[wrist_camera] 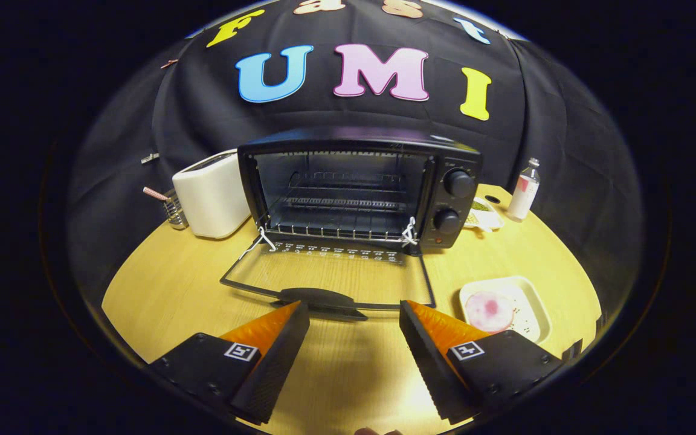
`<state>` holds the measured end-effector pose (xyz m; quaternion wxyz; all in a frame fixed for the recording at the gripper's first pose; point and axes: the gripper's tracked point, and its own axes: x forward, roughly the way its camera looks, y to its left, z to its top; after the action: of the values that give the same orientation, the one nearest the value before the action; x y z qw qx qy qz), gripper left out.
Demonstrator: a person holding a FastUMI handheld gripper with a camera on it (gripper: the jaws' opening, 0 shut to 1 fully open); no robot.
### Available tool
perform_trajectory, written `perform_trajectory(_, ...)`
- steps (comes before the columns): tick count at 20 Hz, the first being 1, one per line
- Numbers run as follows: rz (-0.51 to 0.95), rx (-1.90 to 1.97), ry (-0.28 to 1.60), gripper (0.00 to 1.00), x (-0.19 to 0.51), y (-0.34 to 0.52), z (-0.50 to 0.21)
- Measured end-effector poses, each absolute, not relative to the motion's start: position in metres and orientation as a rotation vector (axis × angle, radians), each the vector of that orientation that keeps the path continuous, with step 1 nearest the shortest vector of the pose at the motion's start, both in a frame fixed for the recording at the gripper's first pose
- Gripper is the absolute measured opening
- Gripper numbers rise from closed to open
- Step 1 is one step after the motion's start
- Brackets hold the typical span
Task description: Open the toaster oven, put the food inside, and close the toaster oven door.
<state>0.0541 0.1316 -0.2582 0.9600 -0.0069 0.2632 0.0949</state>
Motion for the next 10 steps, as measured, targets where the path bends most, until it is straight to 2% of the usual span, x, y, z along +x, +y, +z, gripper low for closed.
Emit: perform_trajectory(10, 0.168, 0.031, 0.585, 0.99, 0.053, -0.005, -0.219)
